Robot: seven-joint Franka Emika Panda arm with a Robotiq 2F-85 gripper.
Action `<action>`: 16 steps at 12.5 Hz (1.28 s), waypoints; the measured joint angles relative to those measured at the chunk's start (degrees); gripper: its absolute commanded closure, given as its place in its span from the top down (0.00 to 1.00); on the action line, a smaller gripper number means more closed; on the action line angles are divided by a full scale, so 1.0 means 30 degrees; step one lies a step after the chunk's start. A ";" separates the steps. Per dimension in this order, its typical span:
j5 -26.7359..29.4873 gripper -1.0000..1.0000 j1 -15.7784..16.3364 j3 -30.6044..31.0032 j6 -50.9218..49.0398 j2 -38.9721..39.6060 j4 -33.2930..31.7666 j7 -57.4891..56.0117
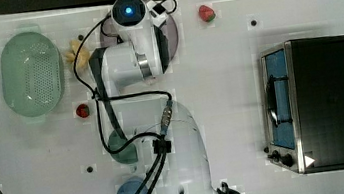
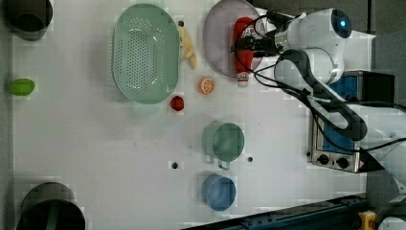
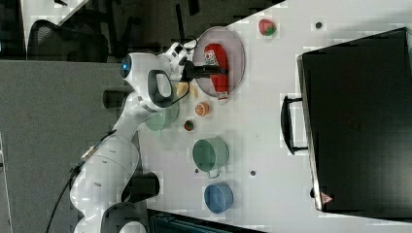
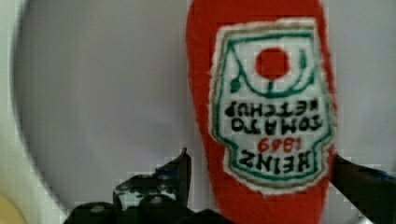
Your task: Pick ketchup from plate and place it on table.
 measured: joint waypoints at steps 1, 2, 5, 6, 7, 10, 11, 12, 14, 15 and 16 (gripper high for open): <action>-0.0063 0.96 0.0019 -0.0013 0.0345 0.0233 0.0019 -0.0033; -0.0166 0.85 -0.0021 0.0024 0.0504 0.0373 0.0037 -0.0093; -0.0161 0.60 -0.0058 0.0113 0.0634 0.0532 0.0093 -0.0187; -0.0161 0.60 -0.0078 0.0153 0.0727 0.0522 0.0112 -0.0187; -0.0170 0.60 -0.0096 0.0174 0.0755 0.0513 0.0075 -0.0187; -0.0196 0.60 -0.0100 0.0197 0.0802 0.0382 0.0075 -0.0196; -0.0196 0.60 -0.0134 0.0216 0.0765 0.0289 0.0168 -0.0196; -0.0196 0.60 -0.0143 0.0169 0.0643 0.0121 0.0224 -0.0196; -0.0212 0.60 -0.0189 0.0097 -0.1082 -0.0681 0.0373 -0.0196; -0.0231 0.60 -0.0277 0.0132 -0.2229 -0.1371 0.0336 -0.0196; -0.0231 0.60 -0.0353 0.0111 -0.3087 -0.2164 0.0298 -0.0196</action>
